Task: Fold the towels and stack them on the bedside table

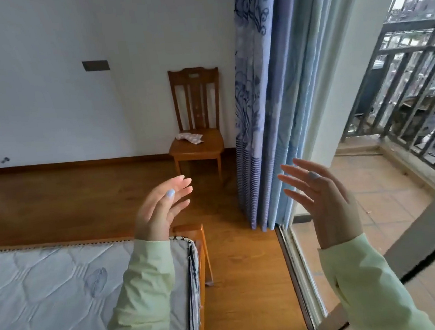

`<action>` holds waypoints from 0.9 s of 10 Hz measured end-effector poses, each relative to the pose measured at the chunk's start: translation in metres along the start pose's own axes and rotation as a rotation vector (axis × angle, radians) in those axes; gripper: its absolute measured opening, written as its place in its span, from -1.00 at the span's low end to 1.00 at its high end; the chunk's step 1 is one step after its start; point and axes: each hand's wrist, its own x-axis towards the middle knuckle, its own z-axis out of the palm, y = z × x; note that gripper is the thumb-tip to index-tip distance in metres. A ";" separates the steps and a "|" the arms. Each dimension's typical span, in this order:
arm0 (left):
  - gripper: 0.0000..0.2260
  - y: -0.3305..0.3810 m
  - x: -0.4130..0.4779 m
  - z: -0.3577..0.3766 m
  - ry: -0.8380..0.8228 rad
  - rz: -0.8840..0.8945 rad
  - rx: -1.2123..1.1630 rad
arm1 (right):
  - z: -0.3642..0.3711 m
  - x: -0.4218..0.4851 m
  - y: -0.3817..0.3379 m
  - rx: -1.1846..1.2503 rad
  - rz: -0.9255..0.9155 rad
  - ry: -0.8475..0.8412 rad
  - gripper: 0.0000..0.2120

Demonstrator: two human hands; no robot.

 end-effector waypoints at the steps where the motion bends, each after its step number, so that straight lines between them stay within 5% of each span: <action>1: -0.72 -0.010 0.036 0.002 0.002 -0.006 -0.008 | 0.008 0.036 0.011 -0.005 -0.003 0.000 -0.72; 5: -0.74 -0.072 0.195 0.017 0.055 -0.104 -0.033 | 0.028 0.215 0.067 0.024 0.008 -0.099 -0.62; 6: -0.73 -0.081 0.250 0.034 0.081 -0.115 -0.043 | 0.032 0.270 0.076 0.027 0.010 -0.141 -0.72; 9: -0.56 -0.099 0.334 0.060 0.293 -0.051 -0.065 | 0.045 0.395 0.098 0.028 0.042 -0.289 -0.72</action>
